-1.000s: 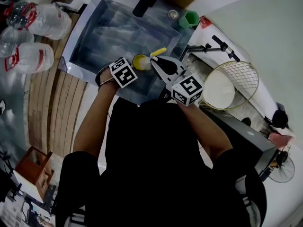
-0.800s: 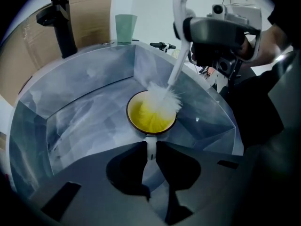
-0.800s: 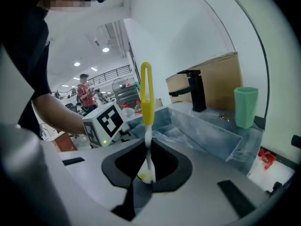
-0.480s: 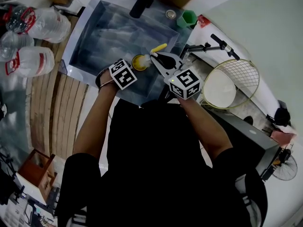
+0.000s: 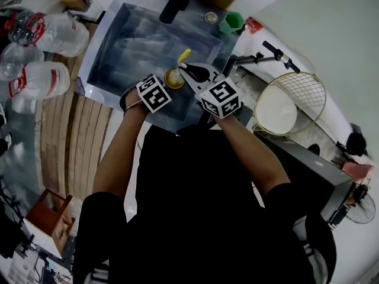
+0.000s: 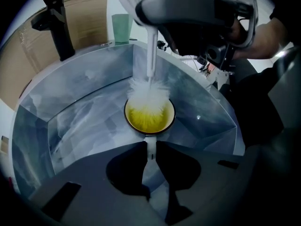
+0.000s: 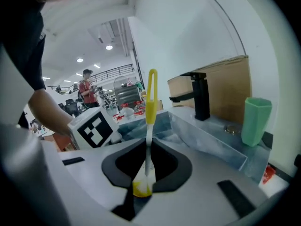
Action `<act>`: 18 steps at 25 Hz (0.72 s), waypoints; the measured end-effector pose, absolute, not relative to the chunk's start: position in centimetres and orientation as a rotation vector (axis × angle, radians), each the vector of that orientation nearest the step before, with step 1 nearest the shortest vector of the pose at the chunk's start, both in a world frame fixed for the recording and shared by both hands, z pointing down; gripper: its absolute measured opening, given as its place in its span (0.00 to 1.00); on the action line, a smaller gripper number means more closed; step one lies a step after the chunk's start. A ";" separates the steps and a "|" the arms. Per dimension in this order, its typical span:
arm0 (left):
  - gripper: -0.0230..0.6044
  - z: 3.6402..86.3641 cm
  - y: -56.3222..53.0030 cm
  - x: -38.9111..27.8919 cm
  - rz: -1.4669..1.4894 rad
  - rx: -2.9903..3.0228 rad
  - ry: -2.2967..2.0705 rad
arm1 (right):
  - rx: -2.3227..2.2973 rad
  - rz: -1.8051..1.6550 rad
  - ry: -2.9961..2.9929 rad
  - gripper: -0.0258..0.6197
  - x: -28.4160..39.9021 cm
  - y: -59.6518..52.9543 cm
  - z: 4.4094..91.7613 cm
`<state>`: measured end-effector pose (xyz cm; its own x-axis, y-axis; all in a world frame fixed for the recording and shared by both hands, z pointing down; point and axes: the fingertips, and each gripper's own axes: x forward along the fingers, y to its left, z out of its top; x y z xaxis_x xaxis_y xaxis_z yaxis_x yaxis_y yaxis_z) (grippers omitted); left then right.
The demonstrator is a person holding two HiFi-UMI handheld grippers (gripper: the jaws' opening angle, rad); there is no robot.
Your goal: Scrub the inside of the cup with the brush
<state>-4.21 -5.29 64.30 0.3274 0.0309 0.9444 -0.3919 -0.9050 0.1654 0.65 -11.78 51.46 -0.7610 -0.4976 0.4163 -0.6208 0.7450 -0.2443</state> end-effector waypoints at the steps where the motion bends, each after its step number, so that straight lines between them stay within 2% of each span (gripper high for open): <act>1: 0.15 64.3 -5.3 -4.2 1.604 2.232 -0.322 | 0.865 0.516 -2.643 0.11 0.5 -11.9 50.4; 5: 0.15 64.2 -5.3 -4.2 1.602 2.231 -0.332 | 0.913 0.466 -2.722 0.11 0.6 -13.3 46.7; 12: 0.15 64.4 -5.2 -4.1 1.613 2.221 -0.333 | 0.827 0.547 -2.647 0.11 -0.6 -11.3 52.3; 18: 0.15 64.3 -5.1 -4.2 1.624 2.216 -0.324 | 0.806 0.542 -2.646 0.11 -0.5 -11.4 52.2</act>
